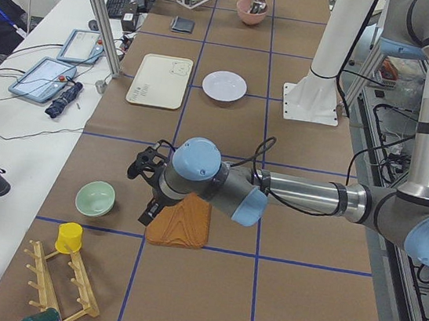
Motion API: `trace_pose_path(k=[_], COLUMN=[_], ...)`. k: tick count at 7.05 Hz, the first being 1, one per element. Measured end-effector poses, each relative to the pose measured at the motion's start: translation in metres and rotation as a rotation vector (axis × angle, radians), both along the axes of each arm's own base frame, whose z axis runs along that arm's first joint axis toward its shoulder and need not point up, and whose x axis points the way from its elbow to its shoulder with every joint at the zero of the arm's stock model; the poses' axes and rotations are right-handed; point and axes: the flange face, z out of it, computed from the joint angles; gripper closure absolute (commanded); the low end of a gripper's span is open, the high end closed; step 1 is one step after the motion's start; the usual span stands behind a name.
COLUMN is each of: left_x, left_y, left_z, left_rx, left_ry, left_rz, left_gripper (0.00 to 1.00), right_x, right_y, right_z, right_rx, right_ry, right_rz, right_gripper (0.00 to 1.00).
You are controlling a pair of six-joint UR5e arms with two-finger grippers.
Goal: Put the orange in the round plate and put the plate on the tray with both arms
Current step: 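Move the left gripper toward the orange on the wooden board, then grasp the orange with the left gripper and lift it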
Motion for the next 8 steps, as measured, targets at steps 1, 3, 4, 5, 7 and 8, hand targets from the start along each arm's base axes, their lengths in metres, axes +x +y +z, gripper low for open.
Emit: trace_pose_path(k=[1, 3, 4, 5, 7, 8], left_x=[0.026, 0.092, 0.126, 0.164, 0.247, 0.278], left_y=[-0.008, -0.013, -0.012, -0.011, -0.001, 0.006], left_z=[-0.014, -0.039, -0.047, -0.05, -0.049, -0.047], left_rx=[-0.021, -0.149, -0.219, -0.273, -0.313, -0.312], left_ry=[0.033, 0.118, 0.145, 0.144, 0.089, 0.06], left_rz=[0.005, -0.005, -0.011, -0.028, -0.07, -0.072], left_gripper=[0.01, 0.01, 0.01, 0.01, 0.02, 0.01], right_x=[-0.016, -0.066, -0.097, -0.129, -0.17, -0.177], right_y=[0.0, 0.004, 0.008, 0.015, 0.024, 0.026], right_z=[-0.01, -0.033, -0.046, -0.057, -0.065, -0.065], right_rx=[-0.035, -0.118, -0.161, -0.19, -0.202, -0.202], right_ry=[-0.065, -0.176, -0.199, -0.201, -0.185, -0.181], right_rz=[0.038, 0.129, 0.168, 0.198, 0.213, 0.21], right_gripper=[0.0, 0.0, 0.0, 0.0, 0.0, 0.0])
